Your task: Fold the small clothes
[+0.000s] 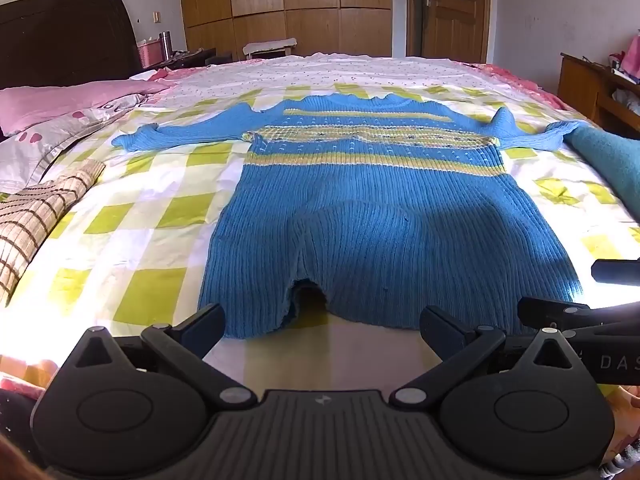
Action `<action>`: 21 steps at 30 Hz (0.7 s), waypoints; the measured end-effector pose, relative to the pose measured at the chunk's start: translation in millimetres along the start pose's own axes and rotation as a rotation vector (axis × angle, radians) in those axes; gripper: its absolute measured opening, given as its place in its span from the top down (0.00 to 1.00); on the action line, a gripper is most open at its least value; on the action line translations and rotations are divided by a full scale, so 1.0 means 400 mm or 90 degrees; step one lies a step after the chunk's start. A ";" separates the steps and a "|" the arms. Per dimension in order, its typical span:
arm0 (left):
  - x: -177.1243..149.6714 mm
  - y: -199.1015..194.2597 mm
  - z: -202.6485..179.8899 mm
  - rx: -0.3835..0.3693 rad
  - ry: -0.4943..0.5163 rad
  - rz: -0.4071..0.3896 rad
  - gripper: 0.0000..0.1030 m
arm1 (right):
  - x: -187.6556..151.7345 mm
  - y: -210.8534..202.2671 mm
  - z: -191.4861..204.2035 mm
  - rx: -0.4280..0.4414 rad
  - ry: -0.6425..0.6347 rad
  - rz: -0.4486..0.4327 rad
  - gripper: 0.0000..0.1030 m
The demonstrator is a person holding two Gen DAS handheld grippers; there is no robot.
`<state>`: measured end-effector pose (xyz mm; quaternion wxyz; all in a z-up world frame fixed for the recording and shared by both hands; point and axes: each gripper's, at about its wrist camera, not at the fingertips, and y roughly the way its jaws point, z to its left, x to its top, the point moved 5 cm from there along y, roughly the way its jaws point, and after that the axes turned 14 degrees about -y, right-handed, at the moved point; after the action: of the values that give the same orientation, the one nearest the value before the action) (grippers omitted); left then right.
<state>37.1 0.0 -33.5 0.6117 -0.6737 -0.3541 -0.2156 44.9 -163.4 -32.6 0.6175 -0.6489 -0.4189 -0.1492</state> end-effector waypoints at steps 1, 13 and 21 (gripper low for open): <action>0.000 0.000 0.000 0.000 0.000 0.001 0.00 | 0.000 0.001 0.000 0.000 0.000 0.000 0.12; -0.001 -0.001 -0.002 -0.002 -0.002 0.000 0.00 | -0.001 0.002 -0.001 -0.004 -0.003 0.000 0.12; -0.004 0.004 -0.001 -0.003 -0.003 0.001 0.00 | -0.002 0.003 0.001 -0.005 -0.004 0.001 0.12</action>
<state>37.0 -0.7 -35.7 0.6093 -0.6762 -0.3544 -0.2142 45.1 -163.4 -33.9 0.6138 -0.6522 -0.4195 -0.1481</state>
